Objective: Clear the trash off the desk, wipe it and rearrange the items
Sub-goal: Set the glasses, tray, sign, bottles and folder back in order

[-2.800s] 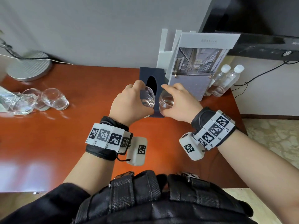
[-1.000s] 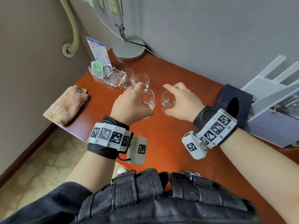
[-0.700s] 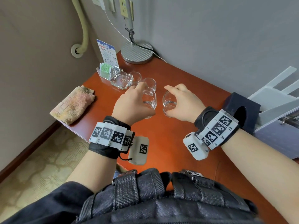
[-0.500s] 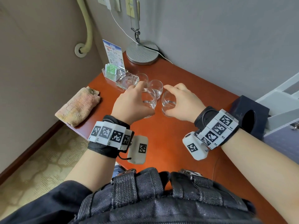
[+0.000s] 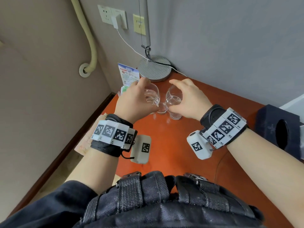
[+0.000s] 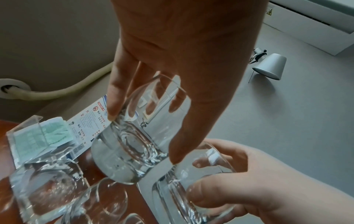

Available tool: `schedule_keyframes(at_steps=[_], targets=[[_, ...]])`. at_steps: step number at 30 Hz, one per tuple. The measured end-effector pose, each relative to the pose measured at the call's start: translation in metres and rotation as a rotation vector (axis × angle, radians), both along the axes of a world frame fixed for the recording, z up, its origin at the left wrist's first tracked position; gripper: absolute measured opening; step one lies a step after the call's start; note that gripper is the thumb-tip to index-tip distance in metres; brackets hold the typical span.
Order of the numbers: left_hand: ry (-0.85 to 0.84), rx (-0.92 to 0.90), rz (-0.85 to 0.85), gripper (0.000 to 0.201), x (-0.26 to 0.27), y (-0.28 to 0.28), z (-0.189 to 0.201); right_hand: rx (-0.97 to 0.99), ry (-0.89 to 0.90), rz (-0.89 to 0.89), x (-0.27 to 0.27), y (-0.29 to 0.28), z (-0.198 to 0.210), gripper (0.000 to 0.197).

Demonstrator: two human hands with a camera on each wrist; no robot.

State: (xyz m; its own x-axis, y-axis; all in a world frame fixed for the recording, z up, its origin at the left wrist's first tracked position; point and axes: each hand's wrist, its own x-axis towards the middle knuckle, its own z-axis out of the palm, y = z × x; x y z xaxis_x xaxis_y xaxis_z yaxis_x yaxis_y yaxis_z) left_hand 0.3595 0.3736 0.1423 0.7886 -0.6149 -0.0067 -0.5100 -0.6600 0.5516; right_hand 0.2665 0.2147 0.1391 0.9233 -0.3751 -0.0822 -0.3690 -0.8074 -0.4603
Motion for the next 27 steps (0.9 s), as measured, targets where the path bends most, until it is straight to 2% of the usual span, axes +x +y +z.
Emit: schedule_keyframes(at_steps=[12, 21, 27], targets=[[-0.002, -0.101, -0.161, 0.074, 0.07, -0.057, -0.004, 0.054, -0.125, -0.245, 0.031, -0.029, -0.001, 0.079], [0.068, -0.06, -0.258, 0.073, 0.098, -0.106, -0.029, 0.132, -0.063, -0.395, 0.049, -0.067, -0.022, 0.082], [0.108, -0.021, -0.28, 0.073, 0.122, -0.13, -0.054, 0.139, 0.009, -0.378, 0.067, -0.091, -0.048, 0.076]])
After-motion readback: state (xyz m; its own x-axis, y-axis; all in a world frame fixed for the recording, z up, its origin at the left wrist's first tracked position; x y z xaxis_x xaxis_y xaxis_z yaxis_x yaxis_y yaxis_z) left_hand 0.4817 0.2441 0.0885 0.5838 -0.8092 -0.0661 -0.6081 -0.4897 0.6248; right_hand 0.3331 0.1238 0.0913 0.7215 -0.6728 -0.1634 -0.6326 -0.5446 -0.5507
